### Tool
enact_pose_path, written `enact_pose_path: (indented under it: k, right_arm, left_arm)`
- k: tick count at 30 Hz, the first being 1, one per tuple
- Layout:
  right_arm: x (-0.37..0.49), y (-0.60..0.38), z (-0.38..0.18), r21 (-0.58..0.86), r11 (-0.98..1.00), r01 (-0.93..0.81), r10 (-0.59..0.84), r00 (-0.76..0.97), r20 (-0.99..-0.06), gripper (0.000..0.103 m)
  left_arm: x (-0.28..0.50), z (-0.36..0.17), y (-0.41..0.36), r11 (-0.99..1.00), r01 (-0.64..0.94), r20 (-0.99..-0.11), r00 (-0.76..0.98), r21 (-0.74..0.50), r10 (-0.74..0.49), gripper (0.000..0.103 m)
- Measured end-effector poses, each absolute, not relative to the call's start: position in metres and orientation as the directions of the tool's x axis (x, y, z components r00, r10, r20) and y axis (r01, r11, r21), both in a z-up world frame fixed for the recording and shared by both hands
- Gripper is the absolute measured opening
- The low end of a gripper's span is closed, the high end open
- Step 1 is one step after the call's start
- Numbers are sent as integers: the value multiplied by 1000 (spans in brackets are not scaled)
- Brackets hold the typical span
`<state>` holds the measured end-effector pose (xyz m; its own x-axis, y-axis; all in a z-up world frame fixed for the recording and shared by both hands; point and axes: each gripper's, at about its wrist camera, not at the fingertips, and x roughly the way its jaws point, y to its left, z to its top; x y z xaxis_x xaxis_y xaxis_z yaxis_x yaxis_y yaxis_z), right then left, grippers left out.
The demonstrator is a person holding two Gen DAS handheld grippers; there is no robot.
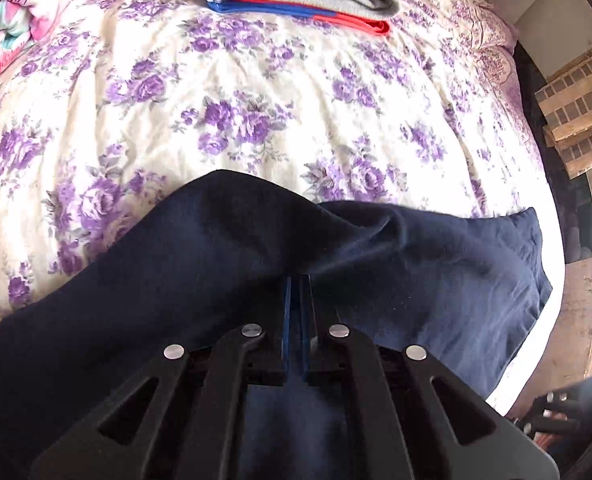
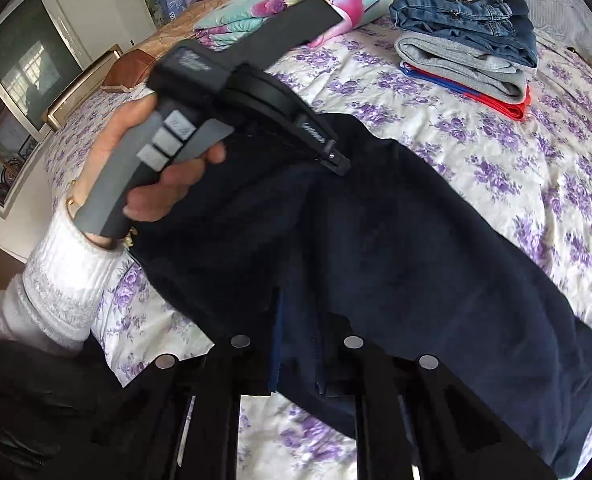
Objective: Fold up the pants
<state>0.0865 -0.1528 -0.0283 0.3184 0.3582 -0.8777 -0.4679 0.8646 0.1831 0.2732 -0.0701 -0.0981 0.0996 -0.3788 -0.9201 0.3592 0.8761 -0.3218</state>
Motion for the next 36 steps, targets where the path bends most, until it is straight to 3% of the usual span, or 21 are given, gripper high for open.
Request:
enact_pose_path:
  k: [4,8,13,14,17,19,21,24,27,32,36]
  right_arm:
    - [84,-142,-45,200,874,-442,368,335,-867,14]
    - [80,-132,-88,270,863,-428,371,172,-912,11]
    - [64,-128,-86,219,893,-393,350,301,-887,12]
    - [64,-131,-84,243,896,-371,367,312,-877,16]
    - [57,-158,-67,383,887,-258,455,345,-821,58]
    - [41,-194,-44,428,884,-189,466,444,-766,68]
    - [21,-242,-28,416,908,-57,378,541,-751,79]
    - [-16,-327,-23,468,860,204,260,613,-746,79]
    - [-49,-392,-42,547,738,394,225,621,-751,79]
    - [-56,-434,-79,699,565,439,334,652,-680,79]
    - [-29,-447,-102,750,483,452,343,691,-637,79]
  left_arm:
    - [263,-99,-70,870,380,-919,109,-314,-380,2]
    - [264,-110,-58,852,382,-902,94,-358,-422,3]
    - [269,-113,-52,836,376,-886,75,-400,-458,1]
    - [267,-111,-52,835,381,-885,84,-397,-459,1]
    - [260,-105,-56,841,401,-888,125,-364,-443,1]
    - [249,-95,-54,848,412,-893,152,-334,-425,1]
    - [231,-81,-56,818,446,-874,142,-362,-464,1]
    - [187,-68,-59,766,516,-850,130,-382,-511,1]
    - [150,-92,-59,769,514,-876,66,-381,-478,1]
    - [114,-107,-38,801,489,-881,125,-345,-456,2]
    - [105,-105,-30,809,487,-886,136,-329,-442,1]
